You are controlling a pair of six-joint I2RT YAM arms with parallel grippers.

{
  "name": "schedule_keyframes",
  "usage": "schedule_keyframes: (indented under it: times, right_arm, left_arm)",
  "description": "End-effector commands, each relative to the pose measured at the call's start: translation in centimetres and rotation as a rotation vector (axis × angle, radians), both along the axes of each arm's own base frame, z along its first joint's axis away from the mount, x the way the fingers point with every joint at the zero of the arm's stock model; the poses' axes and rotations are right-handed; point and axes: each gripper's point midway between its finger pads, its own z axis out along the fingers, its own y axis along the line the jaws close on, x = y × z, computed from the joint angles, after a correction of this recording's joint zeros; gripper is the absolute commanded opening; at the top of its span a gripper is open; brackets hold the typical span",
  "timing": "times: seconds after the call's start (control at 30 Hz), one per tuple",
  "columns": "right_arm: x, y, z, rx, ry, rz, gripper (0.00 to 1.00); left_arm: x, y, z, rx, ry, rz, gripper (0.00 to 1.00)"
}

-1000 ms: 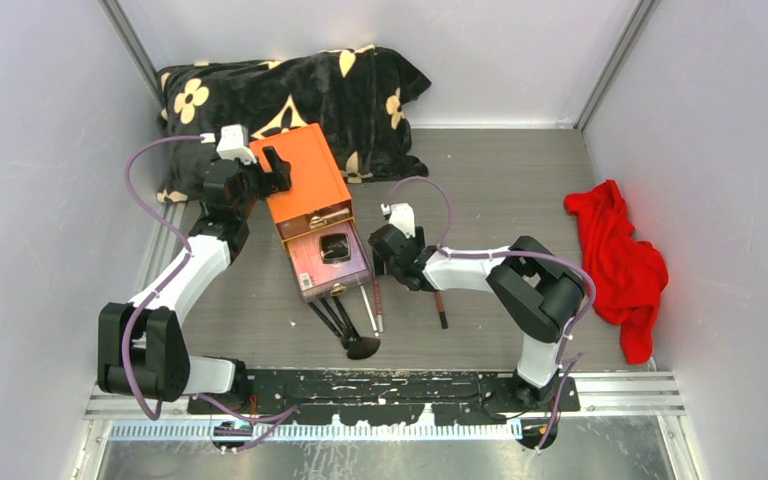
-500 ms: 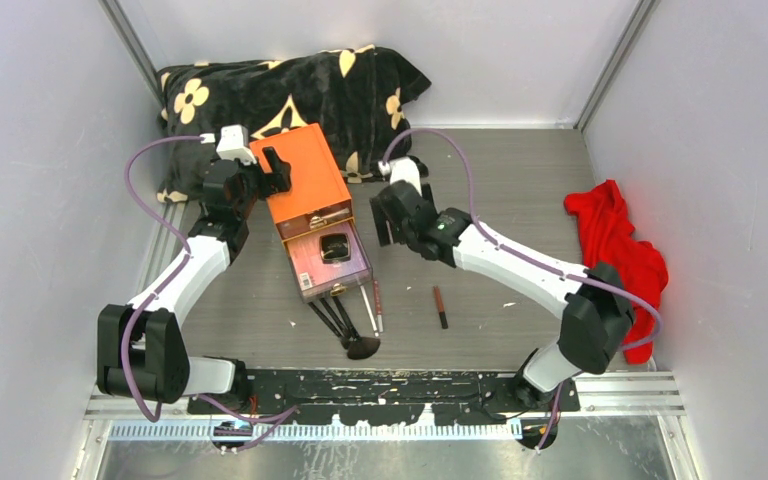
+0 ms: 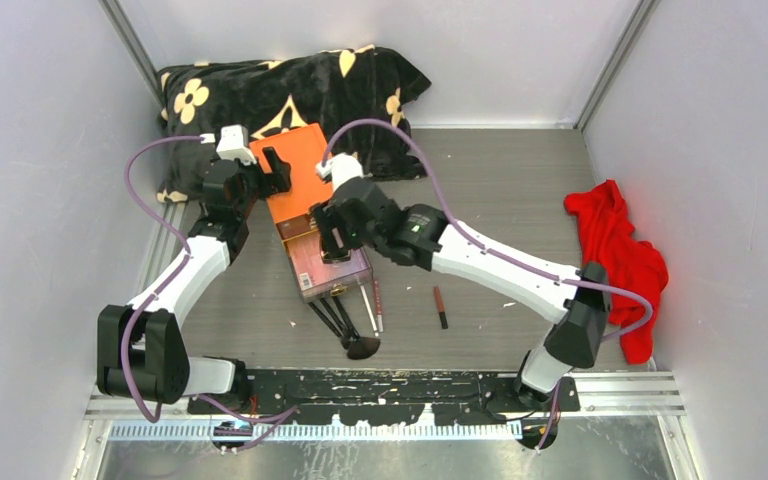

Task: Organize the makeup
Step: Place the makeup in the drawer.

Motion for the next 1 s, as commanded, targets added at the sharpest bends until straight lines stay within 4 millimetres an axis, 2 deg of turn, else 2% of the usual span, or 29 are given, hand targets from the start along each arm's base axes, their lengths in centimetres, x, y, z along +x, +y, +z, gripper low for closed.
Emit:
schedule_keyframes:
  times: [0.0,0.23,0.37,0.6,0.67,0.77,0.8,0.9,0.97]
  right_arm:
    - [-1.7,2.5,0.1,0.026,0.017,0.045,0.01]
    - [-2.9,3.6,-3.1,0.038,0.081,0.062,0.04]
    - [-2.8,4.1,-5.7,0.006,0.103,0.053,0.14]
    - [-2.2,5.5,-9.3,-0.055,0.125,0.062,0.17]
    - [-2.3,5.6,-9.7,-0.06,0.129,0.063,0.29]
    - [-2.3,5.4,-9.4,-0.062,0.113,0.054,0.4]
    - [-2.3,5.2,-9.1,-0.06,0.104,0.045,0.46]
    - [-2.1,4.6,-8.1,-0.048,0.077,0.035,0.77]
    - [-2.2,4.2,-7.7,-0.04,0.063,0.037,0.87]
  left_arm:
    - [-3.7,0.7,-8.3,0.107,0.297,-0.022,0.85]
    - [-3.8,0.6,-8.6,0.102,0.299,-0.027,0.85]
    - [-3.8,0.5,-8.5,0.101,0.296,-0.028,0.85]
    - [-3.8,0.6,-8.3,0.102,0.29,-0.026,0.85]
    - [-3.7,0.6,-8.4,0.105,0.292,-0.026,0.85]
    - [-3.7,0.6,-8.5,0.105,0.295,-0.026,0.85]
    - [-3.7,0.6,-8.6,0.106,0.297,-0.029,0.85]
    - [-3.7,0.6,-8.5,0.104,0.295,-0.028,0.85]
    - [-3.8,0.6,-8.4,0.105,0.294,-0.027,0.85]
